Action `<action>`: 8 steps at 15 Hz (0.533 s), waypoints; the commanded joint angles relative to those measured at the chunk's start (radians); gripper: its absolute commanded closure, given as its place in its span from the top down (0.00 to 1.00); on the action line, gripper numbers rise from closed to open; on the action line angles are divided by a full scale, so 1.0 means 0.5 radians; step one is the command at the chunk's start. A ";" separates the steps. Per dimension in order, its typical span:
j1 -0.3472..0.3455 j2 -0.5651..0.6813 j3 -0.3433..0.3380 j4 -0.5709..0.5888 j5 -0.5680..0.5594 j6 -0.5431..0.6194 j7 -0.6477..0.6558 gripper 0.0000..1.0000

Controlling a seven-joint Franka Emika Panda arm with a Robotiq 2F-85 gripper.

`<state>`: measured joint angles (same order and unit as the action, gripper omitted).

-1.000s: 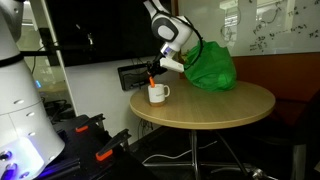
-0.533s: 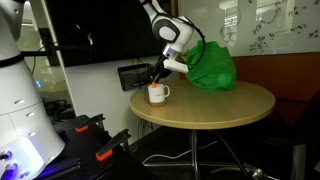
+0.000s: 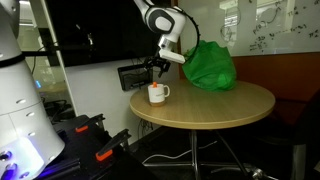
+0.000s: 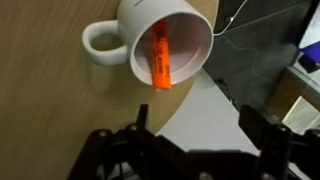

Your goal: Put the orange marker in the white mug cup

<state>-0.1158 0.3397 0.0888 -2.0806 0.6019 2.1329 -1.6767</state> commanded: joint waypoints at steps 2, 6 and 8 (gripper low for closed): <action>0.131 -0.317 -0.040 -0.203 -0.247 0.107 0.637 1.00; 0.201 -0.497 -0.028 -0.274 -0.359 0.154 1.196 1.00; 0.233 -0.566 -0.025 -0.314 -0.438 0.244 1.441 1.00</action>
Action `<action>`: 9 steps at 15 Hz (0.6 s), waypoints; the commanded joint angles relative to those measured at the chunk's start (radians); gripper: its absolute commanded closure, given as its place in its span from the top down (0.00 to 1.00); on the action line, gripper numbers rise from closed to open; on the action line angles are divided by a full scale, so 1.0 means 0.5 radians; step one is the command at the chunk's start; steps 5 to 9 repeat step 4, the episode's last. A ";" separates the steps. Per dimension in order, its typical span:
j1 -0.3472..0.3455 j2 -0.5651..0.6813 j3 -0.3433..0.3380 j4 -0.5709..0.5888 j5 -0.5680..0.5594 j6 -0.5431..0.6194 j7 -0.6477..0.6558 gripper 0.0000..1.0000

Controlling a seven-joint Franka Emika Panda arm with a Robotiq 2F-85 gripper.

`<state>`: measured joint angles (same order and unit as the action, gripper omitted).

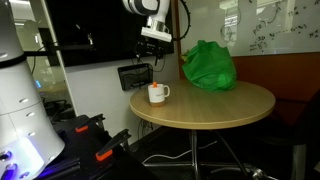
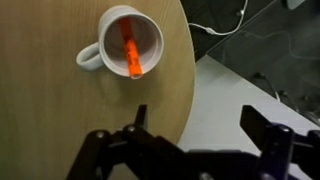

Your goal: Put the orange marker in the white mug cup

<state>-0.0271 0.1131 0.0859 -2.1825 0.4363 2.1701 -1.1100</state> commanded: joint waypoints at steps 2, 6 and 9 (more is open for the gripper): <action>0.085 -0.148 -0.015 -0.148 -0.219 0.299 0.553 1.00; 0.115 -0.156 -0.014 -0.176 -0.421 0.389 0.855 1.00; 0.115 -0.156 -0.014 -0.176 -0.421 0.389 0.855 1.00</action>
